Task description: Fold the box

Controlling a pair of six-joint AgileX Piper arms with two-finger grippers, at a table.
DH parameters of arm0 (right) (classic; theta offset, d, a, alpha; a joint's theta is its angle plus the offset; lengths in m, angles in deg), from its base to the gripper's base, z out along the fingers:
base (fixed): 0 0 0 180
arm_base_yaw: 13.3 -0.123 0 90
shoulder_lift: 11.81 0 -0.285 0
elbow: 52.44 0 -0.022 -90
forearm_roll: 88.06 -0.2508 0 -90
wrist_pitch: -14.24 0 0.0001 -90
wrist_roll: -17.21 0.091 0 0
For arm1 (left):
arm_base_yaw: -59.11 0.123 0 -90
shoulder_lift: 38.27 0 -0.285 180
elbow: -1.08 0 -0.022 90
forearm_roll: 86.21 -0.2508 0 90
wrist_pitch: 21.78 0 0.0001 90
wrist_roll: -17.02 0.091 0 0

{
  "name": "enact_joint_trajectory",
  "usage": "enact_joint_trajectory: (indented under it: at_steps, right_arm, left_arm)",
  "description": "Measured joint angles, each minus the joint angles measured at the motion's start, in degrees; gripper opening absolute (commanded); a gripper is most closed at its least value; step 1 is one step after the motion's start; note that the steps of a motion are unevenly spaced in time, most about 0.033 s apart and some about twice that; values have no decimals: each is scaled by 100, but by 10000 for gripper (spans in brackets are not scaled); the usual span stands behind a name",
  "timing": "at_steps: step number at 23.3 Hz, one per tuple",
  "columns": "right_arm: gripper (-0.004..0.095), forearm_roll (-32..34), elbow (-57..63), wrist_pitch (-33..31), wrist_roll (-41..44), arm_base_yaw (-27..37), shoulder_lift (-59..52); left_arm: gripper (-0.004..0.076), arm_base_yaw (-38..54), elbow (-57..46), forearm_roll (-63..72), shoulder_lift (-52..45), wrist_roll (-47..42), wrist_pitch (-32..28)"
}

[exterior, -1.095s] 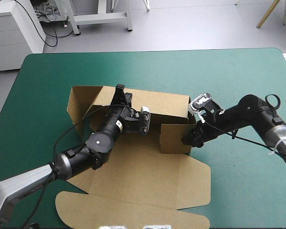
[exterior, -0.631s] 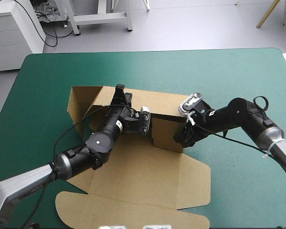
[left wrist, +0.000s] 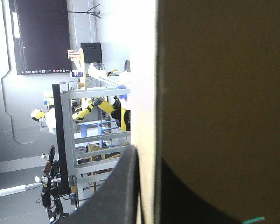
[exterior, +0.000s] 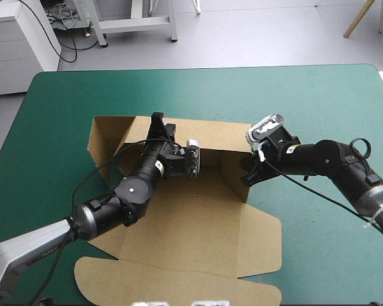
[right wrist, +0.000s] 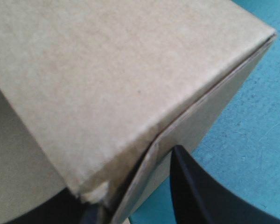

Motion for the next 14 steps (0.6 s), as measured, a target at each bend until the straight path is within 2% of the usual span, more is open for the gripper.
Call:
enact_joint_trajectory:
  at_steps: [1, 3, 4, 7, 9, 10, 12, 14]
  right_arm:
    - [71, 0, 0, -27, 21, 0, -6]
    - [-18, 11, 0, -82, 82, 0, -27]
    - [-18, 18, 0, -84, 137, 0, -39]
    - [-19, 31, 0, -63, 189, 6, -39]
    - [-19, 59, 0, -38, 202, 6, -39]
    - [-19, 67, 0, -37, 207, 6, -39]
    - [-19, 66, 0, -37, 207, 6, -39]
    - [-19, 68, 0, -27, 207, 6, -39]
  left_arm:
    - [-10, 0, 0, 0, 0, 0, -4]
    - [12, 0, 0, 0, 0, -4, -19]
    - [45, 0, 0, 0, 0, -51, -19]
    - [213, 0, 0, 12, 0, -143, -35]
    - [349, 0, 0, 88, 0, -182, -86]
    - [460, 0, -6, 115, 0, -227, -111]
    - [569, 0, -38, 155, -53, -441, -245]
    - [588, -11, -48, 112, -178, -670, -300]
